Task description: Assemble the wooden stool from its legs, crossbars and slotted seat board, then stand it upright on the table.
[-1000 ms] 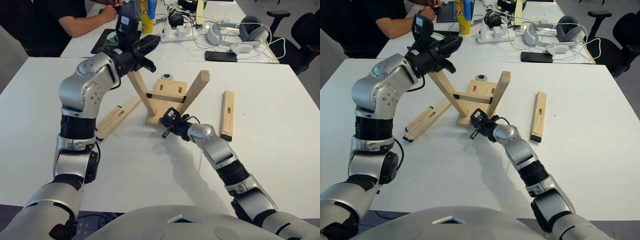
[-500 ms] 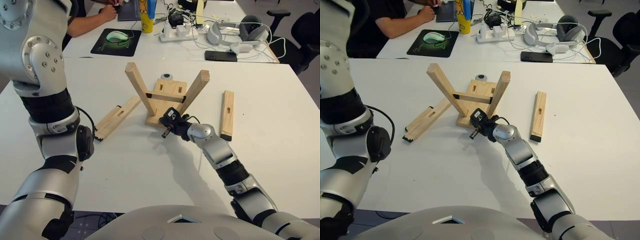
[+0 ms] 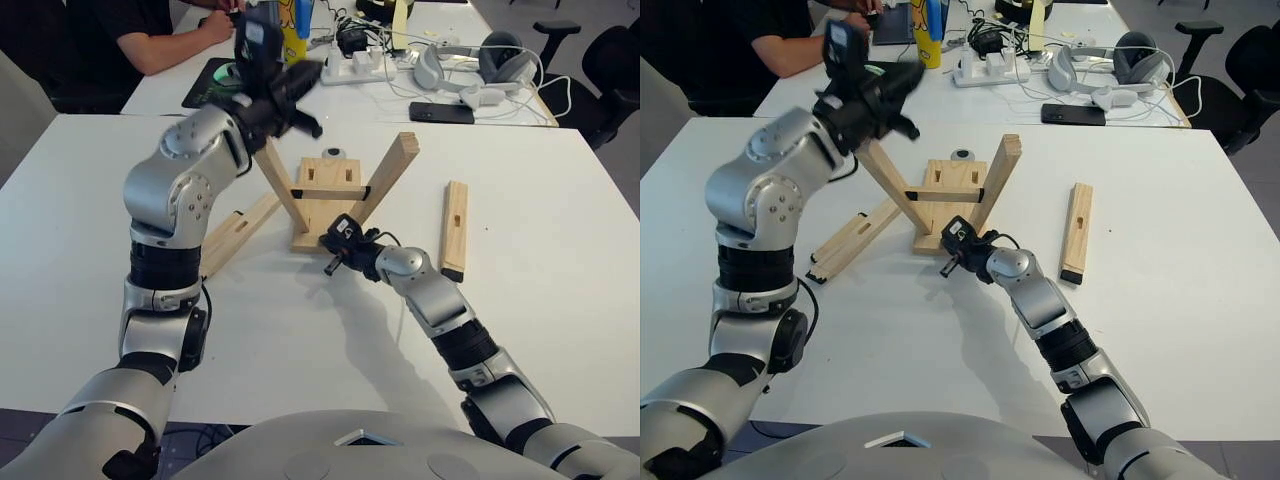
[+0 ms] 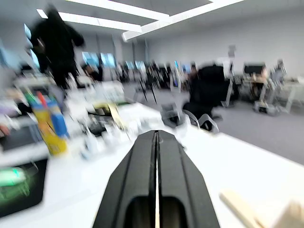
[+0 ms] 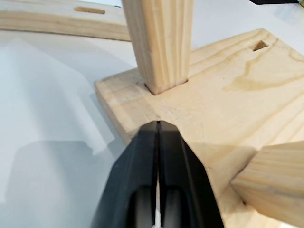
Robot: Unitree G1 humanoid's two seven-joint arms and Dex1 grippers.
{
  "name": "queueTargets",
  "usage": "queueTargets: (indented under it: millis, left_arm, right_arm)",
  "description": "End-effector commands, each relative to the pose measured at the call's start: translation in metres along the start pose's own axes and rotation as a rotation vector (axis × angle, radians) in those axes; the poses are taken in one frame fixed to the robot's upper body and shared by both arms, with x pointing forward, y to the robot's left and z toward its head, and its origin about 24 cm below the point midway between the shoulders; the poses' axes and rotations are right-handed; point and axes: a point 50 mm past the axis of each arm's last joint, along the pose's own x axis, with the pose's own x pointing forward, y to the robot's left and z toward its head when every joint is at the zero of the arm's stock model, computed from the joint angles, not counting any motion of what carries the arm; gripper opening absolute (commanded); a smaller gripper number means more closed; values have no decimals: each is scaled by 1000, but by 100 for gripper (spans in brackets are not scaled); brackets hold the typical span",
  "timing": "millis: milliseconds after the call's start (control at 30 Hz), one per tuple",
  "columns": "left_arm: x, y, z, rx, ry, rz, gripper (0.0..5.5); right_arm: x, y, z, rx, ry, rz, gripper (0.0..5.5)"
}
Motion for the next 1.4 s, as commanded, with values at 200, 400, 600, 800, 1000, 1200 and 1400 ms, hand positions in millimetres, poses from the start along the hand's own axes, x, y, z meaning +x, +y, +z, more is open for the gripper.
queueTargets:
  millis: [200,400,600,800,1000,1200,1400]
  left_arm:
    - [-25,19,92,243,-407,171,1]
    - [-35,-20,-85,-222,319,-80,1]
    - [-36,-17,-111,-224,427,-51,1]
    - [-19,6,-33,-1,36,88,1]
    - [-47,28,-28,162,-23,237,1]
    - [-81,28,-51,165,63,308,1]
    - [-123,21,-75,207,159,398,1]
  right_arm:
    - [-6,5,-66,111,305,-1,0]
    - [-7,7,-67,113,309,7,0]
    - [-6,8,-68,110,325,28,0]
    - [-4,6,-65,96,300,25,0]
    - [-2,3,-58,109,257,-25,0]
    - [9,1,-53,195,278,-105,0]
    - [-6,-8,-15,108,16,-184,0]
